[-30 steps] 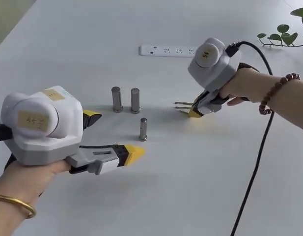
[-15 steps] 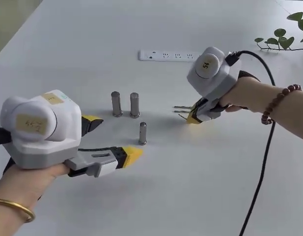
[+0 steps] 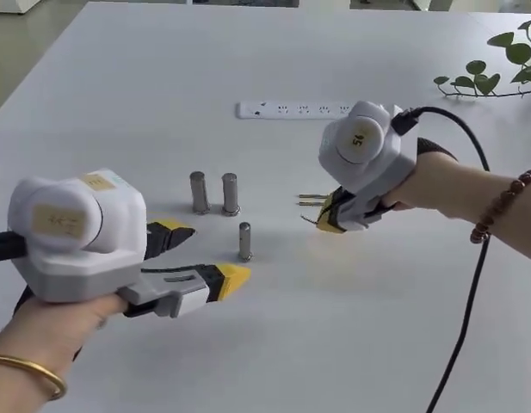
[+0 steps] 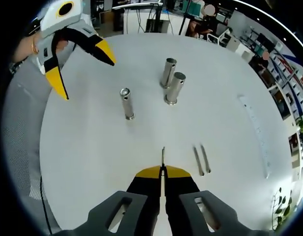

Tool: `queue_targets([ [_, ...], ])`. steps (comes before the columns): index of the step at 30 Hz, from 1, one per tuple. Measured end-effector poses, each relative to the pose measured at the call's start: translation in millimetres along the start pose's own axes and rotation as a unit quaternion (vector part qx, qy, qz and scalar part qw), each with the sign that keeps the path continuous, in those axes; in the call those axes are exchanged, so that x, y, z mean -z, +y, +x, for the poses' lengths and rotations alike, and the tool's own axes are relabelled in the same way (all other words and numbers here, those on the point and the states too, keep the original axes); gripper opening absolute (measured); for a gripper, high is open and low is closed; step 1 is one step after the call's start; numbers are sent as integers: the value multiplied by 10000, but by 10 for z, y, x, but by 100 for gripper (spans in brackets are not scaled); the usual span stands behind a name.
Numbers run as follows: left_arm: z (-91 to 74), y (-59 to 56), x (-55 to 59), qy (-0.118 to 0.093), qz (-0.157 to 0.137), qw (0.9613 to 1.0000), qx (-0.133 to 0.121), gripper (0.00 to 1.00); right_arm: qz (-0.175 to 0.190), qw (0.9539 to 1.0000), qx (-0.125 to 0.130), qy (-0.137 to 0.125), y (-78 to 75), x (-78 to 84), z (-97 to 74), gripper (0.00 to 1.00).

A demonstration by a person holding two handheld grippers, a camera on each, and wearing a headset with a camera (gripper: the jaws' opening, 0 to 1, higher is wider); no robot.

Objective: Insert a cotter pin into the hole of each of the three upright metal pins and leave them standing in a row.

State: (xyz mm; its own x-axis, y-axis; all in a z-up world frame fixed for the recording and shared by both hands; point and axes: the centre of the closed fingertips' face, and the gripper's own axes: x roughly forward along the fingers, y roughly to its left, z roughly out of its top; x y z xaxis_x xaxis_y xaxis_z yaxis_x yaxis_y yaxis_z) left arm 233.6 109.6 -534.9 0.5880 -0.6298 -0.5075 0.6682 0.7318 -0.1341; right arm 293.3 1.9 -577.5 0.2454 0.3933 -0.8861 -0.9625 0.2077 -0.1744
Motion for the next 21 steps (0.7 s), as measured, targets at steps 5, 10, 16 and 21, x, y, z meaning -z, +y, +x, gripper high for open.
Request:
queue_targets([
  [5,11,-69,-33,-40,-138,9998,106,45,-216,9994,-85,-261,152,-150,-110,0],
  [10,24,-156,-55,-14,-290,9991,321,39,-515,9980,-105,-361,245,-248,-169,0],
  [16,33,-243,-81,-7,-488,9975,505,31,-891,9940,-249,-592,464,-369,-268,0],
  [21,49,-326,-78,27,-794,9945,676,25,-1109,9903,-391,-746,610,-446,-306,0],
])
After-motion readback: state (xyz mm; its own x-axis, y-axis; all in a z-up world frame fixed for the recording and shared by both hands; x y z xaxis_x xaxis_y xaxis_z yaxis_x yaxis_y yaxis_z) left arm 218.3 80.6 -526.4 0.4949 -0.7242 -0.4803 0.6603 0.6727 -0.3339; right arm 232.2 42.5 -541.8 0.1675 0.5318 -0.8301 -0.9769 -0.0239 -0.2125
